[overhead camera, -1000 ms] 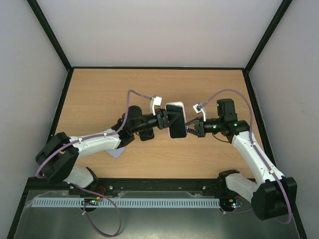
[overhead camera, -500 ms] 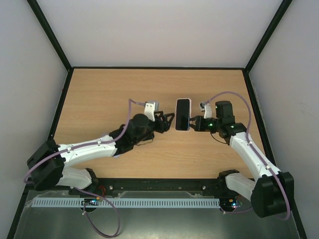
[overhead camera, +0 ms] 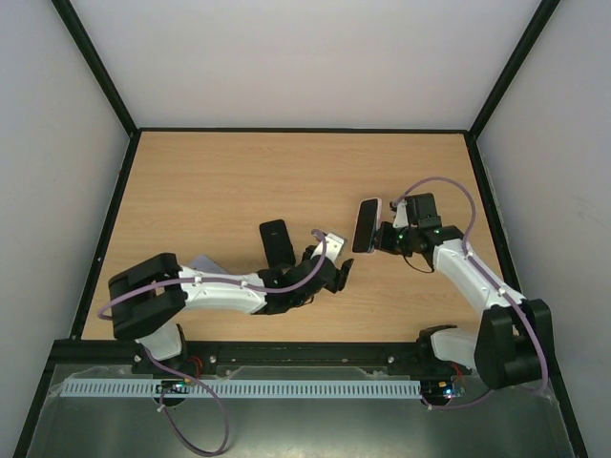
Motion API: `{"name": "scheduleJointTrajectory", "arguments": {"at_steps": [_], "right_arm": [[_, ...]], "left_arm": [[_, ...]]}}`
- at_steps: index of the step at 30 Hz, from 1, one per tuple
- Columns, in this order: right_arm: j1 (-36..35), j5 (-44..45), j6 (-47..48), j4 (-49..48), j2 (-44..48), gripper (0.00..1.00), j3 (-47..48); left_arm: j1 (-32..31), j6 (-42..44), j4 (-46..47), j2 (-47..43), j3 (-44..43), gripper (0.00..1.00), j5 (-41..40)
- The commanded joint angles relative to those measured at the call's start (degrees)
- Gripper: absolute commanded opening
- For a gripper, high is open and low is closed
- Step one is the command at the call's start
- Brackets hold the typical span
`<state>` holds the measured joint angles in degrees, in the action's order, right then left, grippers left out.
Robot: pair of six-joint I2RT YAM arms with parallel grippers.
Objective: Take the phone out of the phone case
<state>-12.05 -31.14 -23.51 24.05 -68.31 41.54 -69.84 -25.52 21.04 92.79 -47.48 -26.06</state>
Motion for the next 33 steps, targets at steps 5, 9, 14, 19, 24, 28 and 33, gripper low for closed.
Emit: {"name": "scheduleJointTrajectory", "arguments": {"at_steps": [5, 9, 14, 19, 24, 28, 33], "right_arm": [[0.17, -0.09, 0.61, 4.17, -7.21, 0.02, 5.10], [0.09, -0.26, 0.76, 4.97, -8.84, 0.02, 5.40], [0.18, -1.17, 0.64, 4.91, -10.76, 0.02, 5.24], [0.16, -1.41, 1.16, 5.25, -14.30, 0.02, 5.46], [0.16, -2.32, 1.51, 5.41, -16.79, 0.02, 5.78], [0.13, -2.65, 1.73, 5.26, -17.84, 0.02, 5.79], [0.16, -3.24, 2.06, 5.22, -18.11, 0.02, 5.64]], "left_arm": [[-1.58, 8.63, 2.12, 4.81, -4.71, 0.70, -5.23], [-1.58, 12.31, 3.07, 7.76, -6.92, 0.70, -5.20], [-1.91, 15.63, 3.89, 11.74, -9.24, 0.69, -5.41], [-2.17, 17.60, 2.38, 15.01, -11.70, 0.69, -6.93], [-2.38, 19.17, 1.64, 17.47, -12.96, 0.68, -8.14], [-2.55, 20.25, 1.09, 18.90, -13.89, 0.67, -8.22], [-2.75, 21.80, -0.38, 21.29, -16.18, 0.66, -9.66]]}}
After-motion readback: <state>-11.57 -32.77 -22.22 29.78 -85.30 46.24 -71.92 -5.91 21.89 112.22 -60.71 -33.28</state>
